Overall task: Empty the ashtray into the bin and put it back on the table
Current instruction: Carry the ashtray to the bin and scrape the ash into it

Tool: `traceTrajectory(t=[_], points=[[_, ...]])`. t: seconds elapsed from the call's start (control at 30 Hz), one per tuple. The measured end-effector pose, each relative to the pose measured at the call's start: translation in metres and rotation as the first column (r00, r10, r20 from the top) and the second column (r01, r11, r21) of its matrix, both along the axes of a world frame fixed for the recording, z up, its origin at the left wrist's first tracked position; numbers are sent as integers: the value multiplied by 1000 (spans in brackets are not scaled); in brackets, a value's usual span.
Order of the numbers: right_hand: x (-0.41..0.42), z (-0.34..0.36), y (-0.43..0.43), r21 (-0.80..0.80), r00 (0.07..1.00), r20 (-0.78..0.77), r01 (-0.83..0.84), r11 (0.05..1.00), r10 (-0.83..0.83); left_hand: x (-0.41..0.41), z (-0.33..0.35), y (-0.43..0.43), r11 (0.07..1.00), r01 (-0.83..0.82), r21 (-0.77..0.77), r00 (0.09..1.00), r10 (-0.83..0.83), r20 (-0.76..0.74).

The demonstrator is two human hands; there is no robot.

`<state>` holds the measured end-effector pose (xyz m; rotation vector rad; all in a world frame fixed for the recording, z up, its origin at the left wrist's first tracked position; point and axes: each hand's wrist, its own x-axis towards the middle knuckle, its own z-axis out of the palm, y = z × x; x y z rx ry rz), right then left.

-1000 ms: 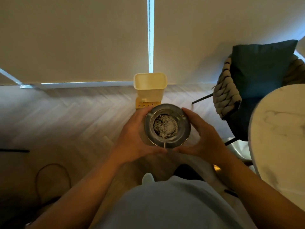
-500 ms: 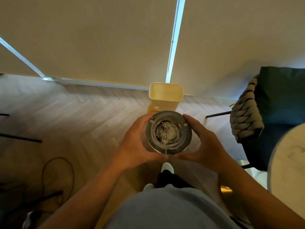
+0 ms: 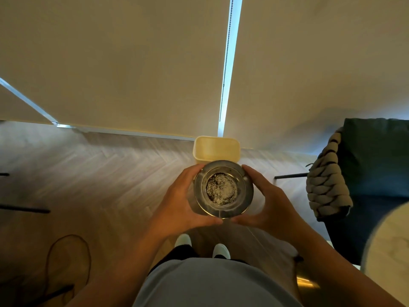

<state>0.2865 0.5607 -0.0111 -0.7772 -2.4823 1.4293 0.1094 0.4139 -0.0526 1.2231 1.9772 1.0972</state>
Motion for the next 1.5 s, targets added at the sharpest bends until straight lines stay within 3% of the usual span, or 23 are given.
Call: traceTrajectory(t=[0.27, 0.7, 1.0, 1.3, 1.5], points=[[-38, -13, 24, 42, 995, 78, 55, 998, -58, -51, -12, 32, 998, 56, -41, 998, -55, 11], [-129, -33, 61, -80, 959, 114, 267, 960, -258, -162, -17, 95, 980, 195, -29, 979, -193, 59], [-146, -69, 127, -90, 904, 200, 401, 912, -378, -175, -51, 143, 946, 314, -86, 948, -316, -16], [-133, -134, 203, -335, 950, 200, 297, 894, -241, -156, -114, 188, 959, 247, -137, 968, -249, -3], [-148, -192, 225, -269, 917, 189, 391, 880, -350, -146, -165, 210, 979, 170, -112, 985, -169, 22]])
